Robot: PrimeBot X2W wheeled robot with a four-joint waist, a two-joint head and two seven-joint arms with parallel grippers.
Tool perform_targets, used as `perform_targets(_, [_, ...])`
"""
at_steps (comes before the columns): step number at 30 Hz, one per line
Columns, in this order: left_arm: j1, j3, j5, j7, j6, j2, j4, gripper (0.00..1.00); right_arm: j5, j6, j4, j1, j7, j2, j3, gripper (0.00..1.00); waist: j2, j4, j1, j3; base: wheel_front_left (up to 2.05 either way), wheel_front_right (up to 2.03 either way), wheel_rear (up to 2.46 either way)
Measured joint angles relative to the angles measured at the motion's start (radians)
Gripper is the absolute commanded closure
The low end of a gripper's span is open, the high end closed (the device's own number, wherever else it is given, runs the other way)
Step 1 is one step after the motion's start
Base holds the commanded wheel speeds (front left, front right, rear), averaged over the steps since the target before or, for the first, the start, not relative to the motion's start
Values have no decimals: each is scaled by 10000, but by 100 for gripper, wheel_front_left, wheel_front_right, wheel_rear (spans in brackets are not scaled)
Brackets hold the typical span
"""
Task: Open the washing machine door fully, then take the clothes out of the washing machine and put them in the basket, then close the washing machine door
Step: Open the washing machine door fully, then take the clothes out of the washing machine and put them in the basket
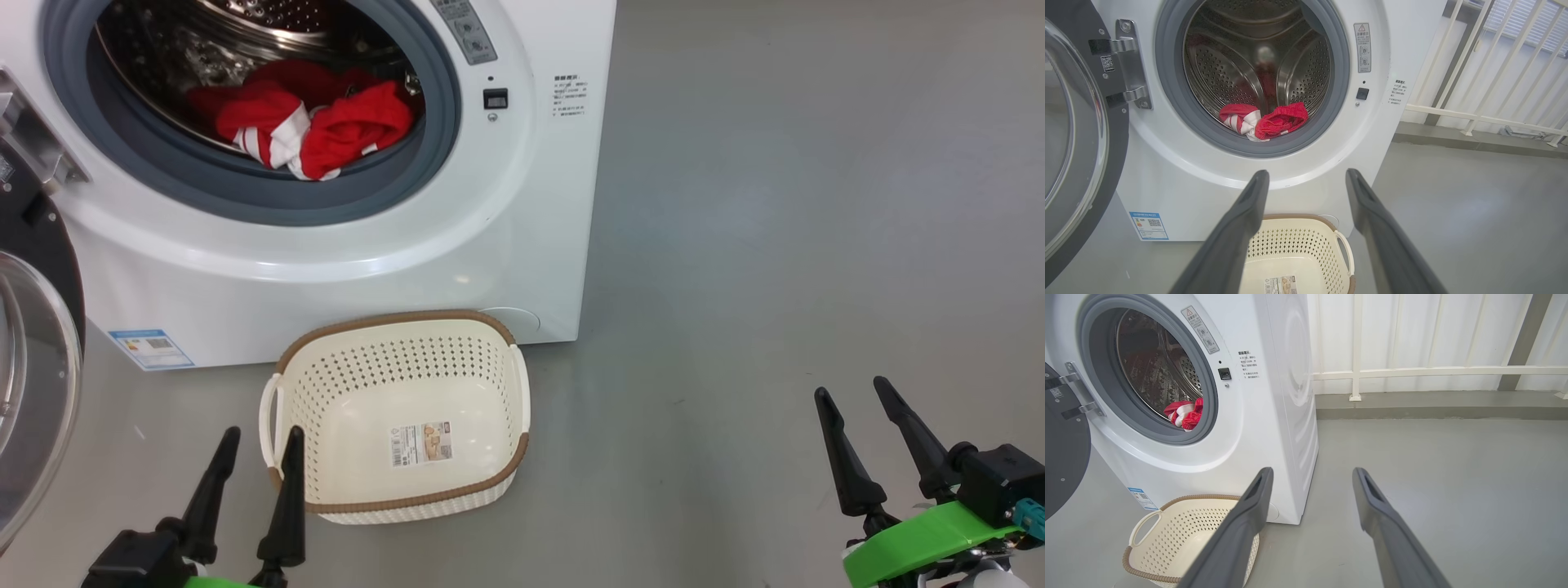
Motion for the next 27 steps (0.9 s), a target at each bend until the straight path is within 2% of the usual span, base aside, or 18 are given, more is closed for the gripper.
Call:
perform_targets(17, [-24, -19, 0, 0, 0, 77, 0, 0, -171, 0, -21, 0, 0, 38, 12, 0, 0, 96, 0, 40, 2, -3, 1])
perform_targets(27, [-44, -54, -19, 0, 0, 136, 0, 0, -171, 0, -48, -3, 0, 36, 36, 0, 0, 119, 1, 130, 93, -100, 7])
